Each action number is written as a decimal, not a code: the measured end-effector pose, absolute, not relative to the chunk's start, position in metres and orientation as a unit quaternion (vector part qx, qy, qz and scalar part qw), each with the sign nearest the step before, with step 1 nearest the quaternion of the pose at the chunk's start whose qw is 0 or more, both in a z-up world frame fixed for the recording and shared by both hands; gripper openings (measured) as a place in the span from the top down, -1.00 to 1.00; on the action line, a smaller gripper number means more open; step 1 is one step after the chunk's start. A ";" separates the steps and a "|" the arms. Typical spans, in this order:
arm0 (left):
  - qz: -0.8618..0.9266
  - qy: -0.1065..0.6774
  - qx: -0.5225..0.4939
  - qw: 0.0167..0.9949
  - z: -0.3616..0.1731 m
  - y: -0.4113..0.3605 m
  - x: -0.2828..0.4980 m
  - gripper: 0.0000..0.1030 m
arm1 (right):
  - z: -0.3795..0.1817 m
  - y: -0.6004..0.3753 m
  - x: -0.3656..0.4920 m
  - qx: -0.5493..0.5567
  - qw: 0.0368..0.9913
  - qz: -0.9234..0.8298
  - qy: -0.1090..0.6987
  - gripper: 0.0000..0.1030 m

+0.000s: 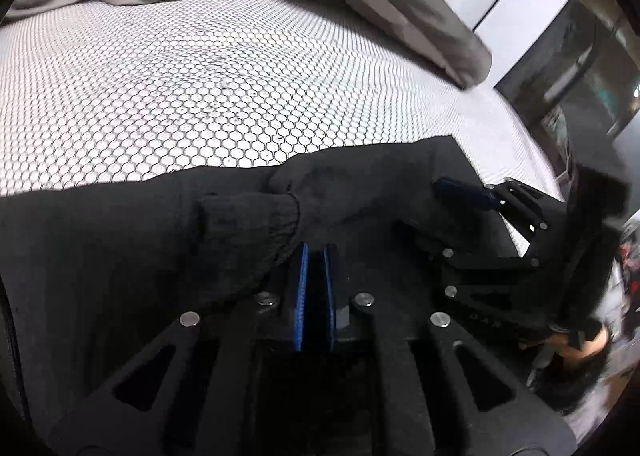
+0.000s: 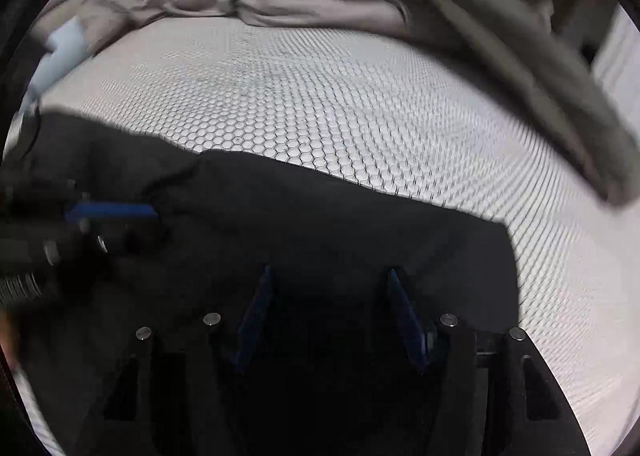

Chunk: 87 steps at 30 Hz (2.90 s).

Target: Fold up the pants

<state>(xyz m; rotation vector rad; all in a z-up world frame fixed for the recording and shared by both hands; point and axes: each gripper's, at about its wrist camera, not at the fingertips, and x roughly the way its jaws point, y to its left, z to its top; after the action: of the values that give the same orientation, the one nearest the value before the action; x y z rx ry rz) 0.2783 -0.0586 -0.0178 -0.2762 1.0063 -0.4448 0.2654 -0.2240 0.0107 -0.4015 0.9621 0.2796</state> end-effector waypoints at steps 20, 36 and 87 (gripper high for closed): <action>-0.238 0.456 -0.084 0.854 -0.005 -0.061 0.224 0.79 | 0.018 -0.276 0.217 -0.196 0.861 0.089 0.461 -0.10; -0.254 0.442 -0.015 0.860 0.001 -0.109 0.186 0.12 | 0.017 -0.271 0.191 -0.155 0.845 0.197 0.472 -0.25; -0.273 0.438 0.024 0.856 0.005 -0.089 0.118 0.02 | 0.035 -0.384 0.170 -0.069 0.862 0.190 0.464 -0.55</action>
<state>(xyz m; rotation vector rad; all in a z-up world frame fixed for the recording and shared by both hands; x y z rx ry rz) 0.1180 -0.0889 0.0049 0.0502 0.9202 -0.5738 0.1696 -0.3841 0.0352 -0.1449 0.9738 0.3990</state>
